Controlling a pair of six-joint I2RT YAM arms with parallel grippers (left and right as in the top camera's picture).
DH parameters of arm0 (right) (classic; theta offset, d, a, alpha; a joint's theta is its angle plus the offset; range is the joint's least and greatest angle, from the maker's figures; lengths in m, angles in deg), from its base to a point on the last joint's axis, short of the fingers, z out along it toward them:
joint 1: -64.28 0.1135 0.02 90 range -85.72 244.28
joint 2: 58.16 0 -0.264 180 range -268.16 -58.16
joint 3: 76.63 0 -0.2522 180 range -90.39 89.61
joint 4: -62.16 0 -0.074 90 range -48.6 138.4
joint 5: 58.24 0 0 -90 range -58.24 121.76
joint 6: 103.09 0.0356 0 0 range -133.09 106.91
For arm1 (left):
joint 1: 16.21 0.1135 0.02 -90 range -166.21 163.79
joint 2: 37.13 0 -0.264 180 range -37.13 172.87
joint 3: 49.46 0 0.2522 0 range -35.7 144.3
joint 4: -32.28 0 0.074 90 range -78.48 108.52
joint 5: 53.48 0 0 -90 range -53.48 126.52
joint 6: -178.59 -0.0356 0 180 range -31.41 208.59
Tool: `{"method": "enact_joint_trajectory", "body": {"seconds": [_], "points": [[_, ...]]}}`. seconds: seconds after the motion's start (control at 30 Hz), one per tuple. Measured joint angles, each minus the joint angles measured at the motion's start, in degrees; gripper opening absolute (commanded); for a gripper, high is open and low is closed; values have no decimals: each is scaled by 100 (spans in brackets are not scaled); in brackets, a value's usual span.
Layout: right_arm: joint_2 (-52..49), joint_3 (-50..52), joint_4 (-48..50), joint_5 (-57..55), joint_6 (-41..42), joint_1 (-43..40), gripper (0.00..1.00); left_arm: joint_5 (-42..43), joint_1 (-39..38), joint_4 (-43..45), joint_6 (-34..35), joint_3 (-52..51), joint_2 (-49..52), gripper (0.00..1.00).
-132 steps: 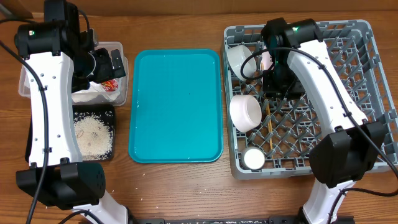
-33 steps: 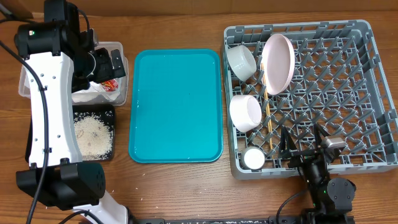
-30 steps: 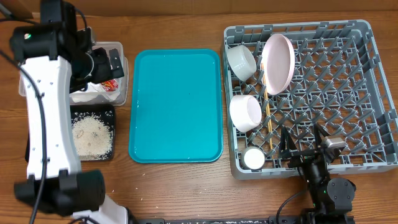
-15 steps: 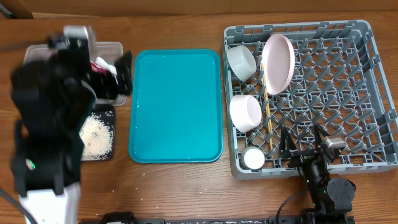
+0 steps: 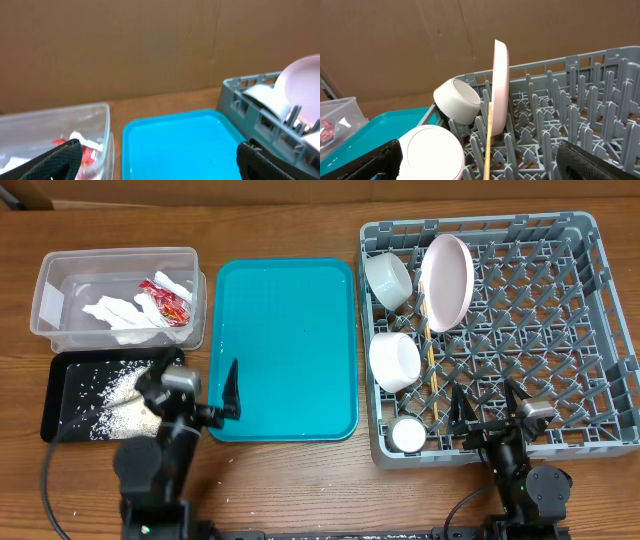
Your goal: Sort waste into correct bins and load items into the dishwasher
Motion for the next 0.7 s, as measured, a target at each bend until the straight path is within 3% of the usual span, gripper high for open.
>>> {"method": "enact_joint_trajectory", "body": {"seconds": [0.43,0.7], "points": [[0,0,-2,4,-2,0,100,-647,0,61,0,-1545,-1615,100],[0,0,0,20,0,0,100,-807,0,-881,-4,-1668,-2284,100]]}}
